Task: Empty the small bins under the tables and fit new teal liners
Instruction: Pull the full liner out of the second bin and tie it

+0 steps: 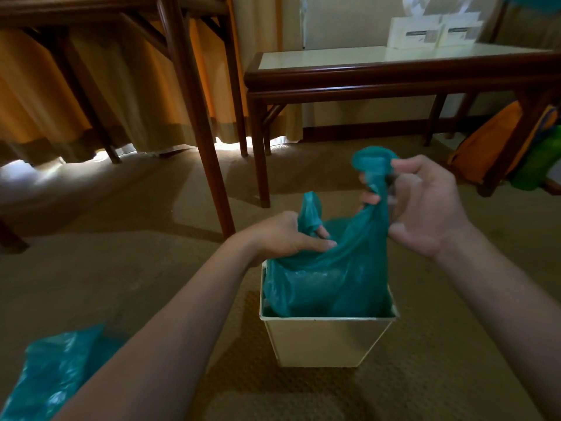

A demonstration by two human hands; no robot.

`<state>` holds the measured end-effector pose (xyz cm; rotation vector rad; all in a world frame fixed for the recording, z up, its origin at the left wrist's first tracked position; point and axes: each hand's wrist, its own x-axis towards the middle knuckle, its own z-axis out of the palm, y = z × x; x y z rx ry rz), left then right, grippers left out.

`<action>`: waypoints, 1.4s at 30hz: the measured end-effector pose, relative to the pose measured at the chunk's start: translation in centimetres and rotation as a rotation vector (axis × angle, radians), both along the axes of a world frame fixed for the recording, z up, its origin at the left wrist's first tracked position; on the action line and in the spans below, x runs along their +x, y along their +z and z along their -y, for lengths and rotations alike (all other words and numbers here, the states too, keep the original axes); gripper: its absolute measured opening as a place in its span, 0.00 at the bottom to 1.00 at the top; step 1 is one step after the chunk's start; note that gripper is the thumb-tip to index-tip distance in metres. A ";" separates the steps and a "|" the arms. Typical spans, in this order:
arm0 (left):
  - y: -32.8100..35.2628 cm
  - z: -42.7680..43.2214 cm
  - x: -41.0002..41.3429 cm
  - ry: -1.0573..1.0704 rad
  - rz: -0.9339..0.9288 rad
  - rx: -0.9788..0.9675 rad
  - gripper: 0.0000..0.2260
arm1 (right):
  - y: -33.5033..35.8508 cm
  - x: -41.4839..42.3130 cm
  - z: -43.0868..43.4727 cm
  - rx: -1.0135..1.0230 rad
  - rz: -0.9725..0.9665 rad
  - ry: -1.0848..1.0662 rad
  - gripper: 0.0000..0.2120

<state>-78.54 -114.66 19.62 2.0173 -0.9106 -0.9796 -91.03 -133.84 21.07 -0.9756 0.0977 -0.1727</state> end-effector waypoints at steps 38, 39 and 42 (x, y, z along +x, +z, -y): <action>-1.6 0.5 -0.3 0.659 -0.896 -0.576 0.08 | -2.9 0.8 -1.5 -1.422 -0.135 0.038 0.09; -1.7 0.6 -0.3 0.645 -0.905 -0.555 0.10 | -3.3 1.0 -1.6 -1.529 -0.099 -0.091 0.09; -1.3 1.0 -0.4 0.561 -0.969 -0.433 0.17 | -4.4 1.3 -1.8 -1.799 0.134 -0.374 0.12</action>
